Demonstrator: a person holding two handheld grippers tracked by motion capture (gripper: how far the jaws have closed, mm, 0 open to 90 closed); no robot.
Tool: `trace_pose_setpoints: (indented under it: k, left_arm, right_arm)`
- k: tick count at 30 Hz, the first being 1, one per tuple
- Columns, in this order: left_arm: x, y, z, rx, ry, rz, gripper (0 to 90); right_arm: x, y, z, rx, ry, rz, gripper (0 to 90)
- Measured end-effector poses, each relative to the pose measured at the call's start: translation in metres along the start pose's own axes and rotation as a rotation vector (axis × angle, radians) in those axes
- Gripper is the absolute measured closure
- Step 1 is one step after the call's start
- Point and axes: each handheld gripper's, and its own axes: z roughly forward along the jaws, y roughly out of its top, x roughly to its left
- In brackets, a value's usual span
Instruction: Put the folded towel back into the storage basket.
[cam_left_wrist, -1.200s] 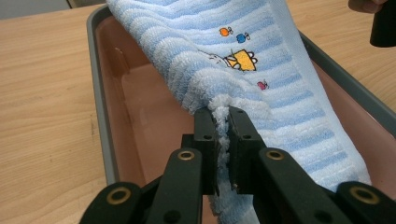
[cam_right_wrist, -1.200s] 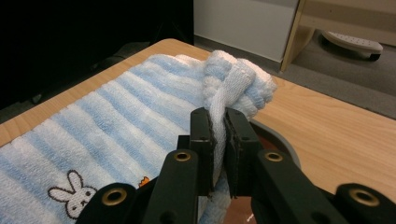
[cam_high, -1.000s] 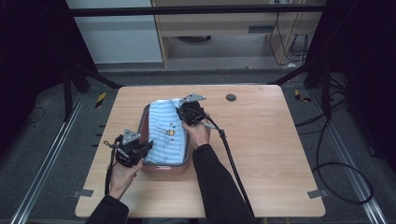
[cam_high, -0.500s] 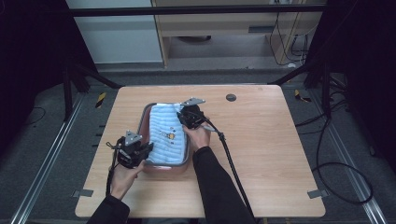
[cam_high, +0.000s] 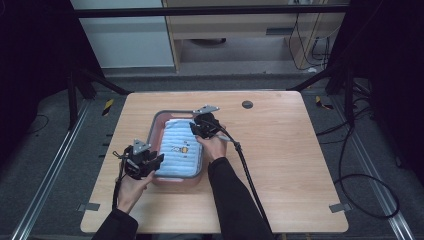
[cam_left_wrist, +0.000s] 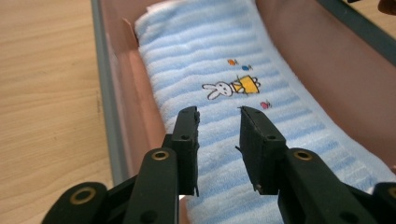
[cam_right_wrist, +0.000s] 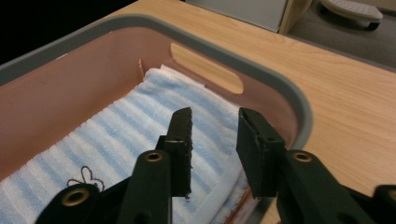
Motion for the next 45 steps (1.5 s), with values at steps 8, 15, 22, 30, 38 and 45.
trace_pose_setpoints:
  k: [8,15,22,30,38,45]
  left_arm:
    - [0.001,0.004,-0.014,-0.054,-0.005,-0.01,62.2]
    - [0.002,0.002,-0.026,-0.091,-0.02,0.009,54.7]
    - [0.002,0.001,-0.032,-0.102,-0.032,0.016,45.5]
    - [0.007,-0.003,-0.032,-0.109,-0.012,0.034,33.8]
    - [0.016,-0.007,-0.032,-0.111,0.003,0.048,26.1]
    - [0.027,-0.01,-0.035,-0.125,0.033,0.038,22.3]
  right_arm:
    - [-0.01,0.008,-0.027,-0.073,-0.016,0.025,51.6]
    - [-0.02,0.011,-0.057,-0.115,-0.027,0.039,37.0]
    - [-0.039,0.003,-0.091,-0.122,-0.045,0.056,27.4]
    - [-0.061,-0.02,-0.121,-0.104,-0.075,0.071,23.3]
    - [-0.083,-0.05,-0.15,-0.094,-0.112,0.087,21.2]
    - [-0.097,-0.073,-0.172,-0.106,-0.114,0.109,19.8]
